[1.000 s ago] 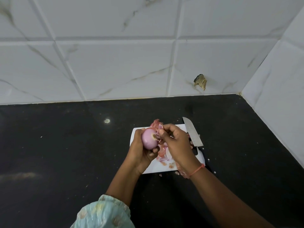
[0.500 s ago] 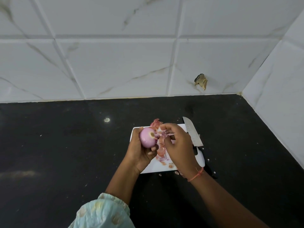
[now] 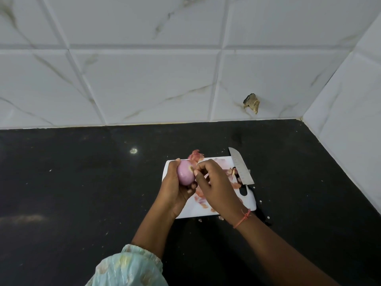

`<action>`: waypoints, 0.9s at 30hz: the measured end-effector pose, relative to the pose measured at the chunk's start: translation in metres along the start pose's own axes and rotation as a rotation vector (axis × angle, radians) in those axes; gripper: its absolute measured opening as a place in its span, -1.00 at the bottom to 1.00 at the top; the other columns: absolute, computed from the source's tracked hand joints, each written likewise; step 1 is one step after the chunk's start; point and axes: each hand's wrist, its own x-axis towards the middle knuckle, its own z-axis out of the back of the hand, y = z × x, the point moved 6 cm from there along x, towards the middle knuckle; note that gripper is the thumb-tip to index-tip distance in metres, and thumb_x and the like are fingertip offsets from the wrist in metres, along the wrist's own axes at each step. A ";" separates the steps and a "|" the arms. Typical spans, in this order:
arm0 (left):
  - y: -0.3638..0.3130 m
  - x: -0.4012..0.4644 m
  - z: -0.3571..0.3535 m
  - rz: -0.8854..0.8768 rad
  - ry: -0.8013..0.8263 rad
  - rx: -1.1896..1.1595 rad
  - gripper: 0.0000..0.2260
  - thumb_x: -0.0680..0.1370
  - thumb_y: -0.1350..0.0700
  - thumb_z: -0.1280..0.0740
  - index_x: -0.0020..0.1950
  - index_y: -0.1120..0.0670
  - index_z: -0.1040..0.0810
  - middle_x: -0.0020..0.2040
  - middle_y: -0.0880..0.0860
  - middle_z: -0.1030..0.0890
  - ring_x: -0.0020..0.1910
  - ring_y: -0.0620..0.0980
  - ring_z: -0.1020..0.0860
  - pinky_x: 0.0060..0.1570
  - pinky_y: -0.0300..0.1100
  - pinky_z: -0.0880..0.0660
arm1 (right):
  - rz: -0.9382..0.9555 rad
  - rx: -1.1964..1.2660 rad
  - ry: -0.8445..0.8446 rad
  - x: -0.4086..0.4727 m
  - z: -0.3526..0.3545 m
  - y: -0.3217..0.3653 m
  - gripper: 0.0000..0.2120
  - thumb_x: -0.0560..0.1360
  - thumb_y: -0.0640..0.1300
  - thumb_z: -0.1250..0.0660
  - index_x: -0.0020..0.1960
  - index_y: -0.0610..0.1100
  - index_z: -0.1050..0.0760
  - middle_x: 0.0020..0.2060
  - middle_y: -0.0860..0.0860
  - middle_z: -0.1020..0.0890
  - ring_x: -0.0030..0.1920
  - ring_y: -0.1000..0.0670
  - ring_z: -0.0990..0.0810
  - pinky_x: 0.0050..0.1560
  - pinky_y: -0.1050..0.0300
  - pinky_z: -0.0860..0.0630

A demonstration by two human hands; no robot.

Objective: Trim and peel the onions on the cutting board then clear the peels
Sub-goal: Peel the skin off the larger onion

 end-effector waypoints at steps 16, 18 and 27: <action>0.003 0.000 0.007 0.063 -0.023 -0.047 -0.57 0.58 -0.15 -0.24 0.00 0.24 -0.52 -0.25 0.17 -0.59 -0.55 -0.04 -0.41 -0.63 -0.31 -0.33 | -0.118 -0.153 -0.164 -0.001 0.026 -0.022 -0.95 0.52 -0.16 -0.41 -0.11 -0.13 -0.61 -0.23 0.07 -0.65 -0.21 0.12 -0.59 -0.21 0.36 -0.48; 0.004 0.000 0.008 0.067 -0.020 -0.055 -0.57 0.59 -0.16 -0.24 -0.03 0.24 -0.53 -0.25 0.17 -0.60 -0.55 -0.04 -0.42 -0.63 -0.31 -0.34 | -0.088 -0.104 -0.225 -0.001 0.030 -0.015 -0.88 0.44 -0.28 -0.44 -0.19 -0.13 -0.52 -0.28 0.09 -0.59 -0.24 0.12 -0.56 -0.23 0.32 -0.49; 0.009 0.002 0.004 0.164 0.029 -0.184 -0.55 0.58 -0.16 -0.15 -0.06 0.22 -0.59 -0.31 0.14 -0.58 -0.55 -0.02 -0.45 -0.61 -0.33 -0.38 | -0.076 0.213 -0.120 -0.004 0.014 0.002 -0.96 0.49 -0.18 -0.44 -0.06 -0.11 -0.60 -0.14 0.10 -0.64 -0.09 0.12 -0.61 -0.10 0.28 -0.55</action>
